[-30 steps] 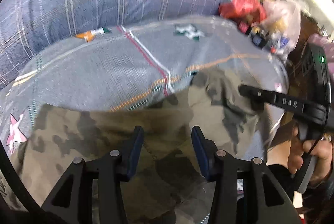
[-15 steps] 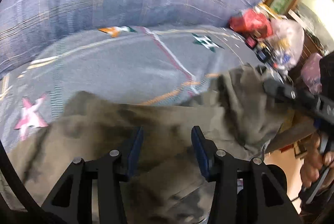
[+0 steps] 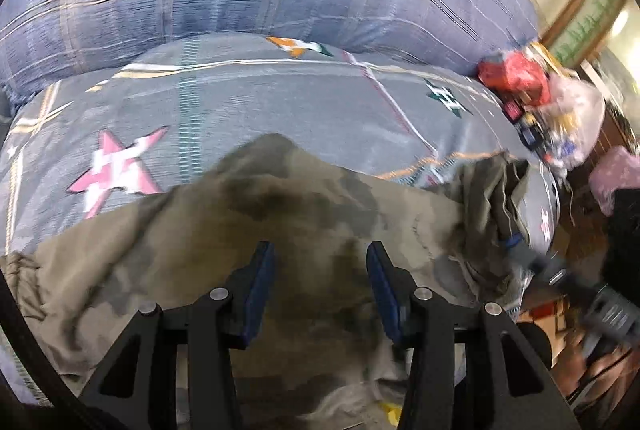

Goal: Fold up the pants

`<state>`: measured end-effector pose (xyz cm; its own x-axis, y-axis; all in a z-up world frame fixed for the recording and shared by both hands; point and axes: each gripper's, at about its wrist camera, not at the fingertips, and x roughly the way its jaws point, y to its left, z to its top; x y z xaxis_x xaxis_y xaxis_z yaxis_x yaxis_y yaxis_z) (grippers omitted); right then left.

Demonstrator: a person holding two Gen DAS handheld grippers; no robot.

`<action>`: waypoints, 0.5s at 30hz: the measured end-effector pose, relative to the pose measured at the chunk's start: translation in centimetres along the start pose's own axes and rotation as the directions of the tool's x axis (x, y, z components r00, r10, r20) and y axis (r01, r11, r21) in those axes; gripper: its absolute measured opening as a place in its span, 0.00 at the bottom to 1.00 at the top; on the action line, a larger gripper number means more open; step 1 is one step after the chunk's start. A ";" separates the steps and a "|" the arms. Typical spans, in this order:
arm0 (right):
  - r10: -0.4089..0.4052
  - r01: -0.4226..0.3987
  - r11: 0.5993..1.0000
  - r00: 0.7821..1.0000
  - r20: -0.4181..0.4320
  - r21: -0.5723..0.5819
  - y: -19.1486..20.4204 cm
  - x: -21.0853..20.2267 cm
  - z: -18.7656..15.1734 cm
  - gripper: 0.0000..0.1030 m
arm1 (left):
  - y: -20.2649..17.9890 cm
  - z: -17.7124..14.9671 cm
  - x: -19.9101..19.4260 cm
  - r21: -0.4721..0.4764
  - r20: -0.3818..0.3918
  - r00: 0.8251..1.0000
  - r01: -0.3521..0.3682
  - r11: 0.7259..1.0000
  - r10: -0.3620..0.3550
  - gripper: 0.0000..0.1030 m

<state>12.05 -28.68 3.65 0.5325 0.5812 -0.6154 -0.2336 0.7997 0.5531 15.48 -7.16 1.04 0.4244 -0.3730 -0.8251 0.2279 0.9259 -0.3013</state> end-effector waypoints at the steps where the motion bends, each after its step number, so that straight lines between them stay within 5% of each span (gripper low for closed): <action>1: -0.048 0.048 0.999 0.998 0.031 -0.009 -0.5 -1.3 0.3 0.30 | -0.6 0.0 0.2 0.016 -0.001 1.000 -0.001 1.000 0.001 0.47; 3: -0.164 0.167 0.986 0.982 0.095 -0.022 -1.4 -3.8 0.3 0.90 | -2.1 0.0 1.2 0.056 -0.015 1.000 0.006 0.998 -0.005 0.47; 4: -0.192 0.197 0.980 0.973 0.126 -0.029 -1.7 -4.6 0.2 0.97 | -2.7 -0.1 1.4 0.067 -0.021 1.000 0.010 0.998 -0.009 0.47; 15: -0.329 0.327 0.944 0.943 0.045 0.040 -6.8 -1.8 1.6 0.98 | -4.6 0.0 2.6 0.113 -0.057 0.998 0.009 0.994 -0.003 0.47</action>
<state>13.99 -35.38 1.94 0.6160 0.2781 -0.7370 -0.0135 0.9392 0.3431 15.55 -12.36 0.29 0.3730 -0.3714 -0.8503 0.3292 0.9098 -0.2529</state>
